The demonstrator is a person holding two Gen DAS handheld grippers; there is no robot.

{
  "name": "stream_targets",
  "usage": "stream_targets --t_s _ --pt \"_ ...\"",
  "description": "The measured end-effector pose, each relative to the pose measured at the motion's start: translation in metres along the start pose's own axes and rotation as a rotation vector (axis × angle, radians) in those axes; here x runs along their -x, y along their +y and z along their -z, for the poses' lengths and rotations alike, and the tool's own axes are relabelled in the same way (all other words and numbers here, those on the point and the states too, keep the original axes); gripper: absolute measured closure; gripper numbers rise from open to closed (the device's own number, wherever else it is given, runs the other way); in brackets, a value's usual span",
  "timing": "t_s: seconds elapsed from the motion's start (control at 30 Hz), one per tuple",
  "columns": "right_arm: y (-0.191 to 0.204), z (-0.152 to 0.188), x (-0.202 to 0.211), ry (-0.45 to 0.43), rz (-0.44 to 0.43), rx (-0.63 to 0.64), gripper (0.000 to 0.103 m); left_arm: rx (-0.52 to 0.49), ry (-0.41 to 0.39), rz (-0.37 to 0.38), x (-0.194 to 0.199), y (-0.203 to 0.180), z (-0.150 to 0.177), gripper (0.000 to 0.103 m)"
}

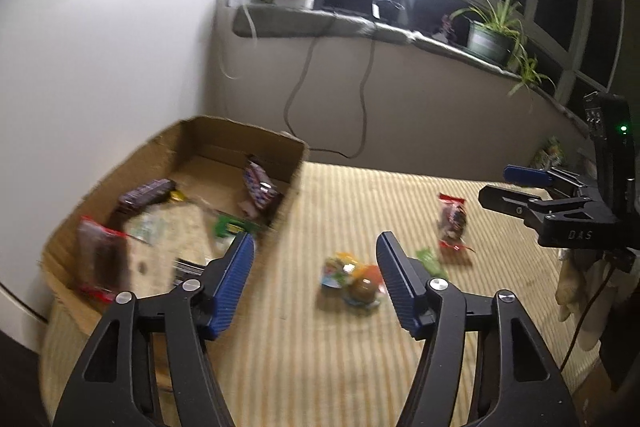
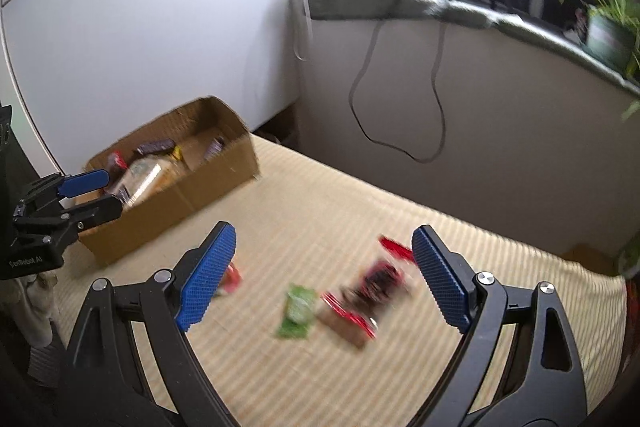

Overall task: Organize snacks
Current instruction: 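Withdraw both grippers from the box back toward the remaining snacks, then close the right gripper on the red-ended candy bag while the left grasps the egg candy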

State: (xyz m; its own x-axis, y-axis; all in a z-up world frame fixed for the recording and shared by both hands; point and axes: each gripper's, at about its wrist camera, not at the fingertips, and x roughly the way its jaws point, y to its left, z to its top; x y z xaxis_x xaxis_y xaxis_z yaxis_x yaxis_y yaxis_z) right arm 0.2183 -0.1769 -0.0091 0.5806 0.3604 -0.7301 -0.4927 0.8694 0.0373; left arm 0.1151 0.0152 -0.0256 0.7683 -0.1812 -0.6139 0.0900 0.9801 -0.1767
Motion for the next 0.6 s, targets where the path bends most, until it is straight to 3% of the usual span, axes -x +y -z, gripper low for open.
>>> stream_targets --t_s 0.33,0.6 --pt "-0.043 0.031 -0.017 0.075 0.014 -0.085 0.011 -0.019 0.093 0.057 -0.034 -0.029 0.019 0.058" --pt "-0.045 0.039 -0.042 0.124 -0.024 -0.097 0.011 -0.023 0.184 0.072 -0.056 -0.036 0.036 0.058"
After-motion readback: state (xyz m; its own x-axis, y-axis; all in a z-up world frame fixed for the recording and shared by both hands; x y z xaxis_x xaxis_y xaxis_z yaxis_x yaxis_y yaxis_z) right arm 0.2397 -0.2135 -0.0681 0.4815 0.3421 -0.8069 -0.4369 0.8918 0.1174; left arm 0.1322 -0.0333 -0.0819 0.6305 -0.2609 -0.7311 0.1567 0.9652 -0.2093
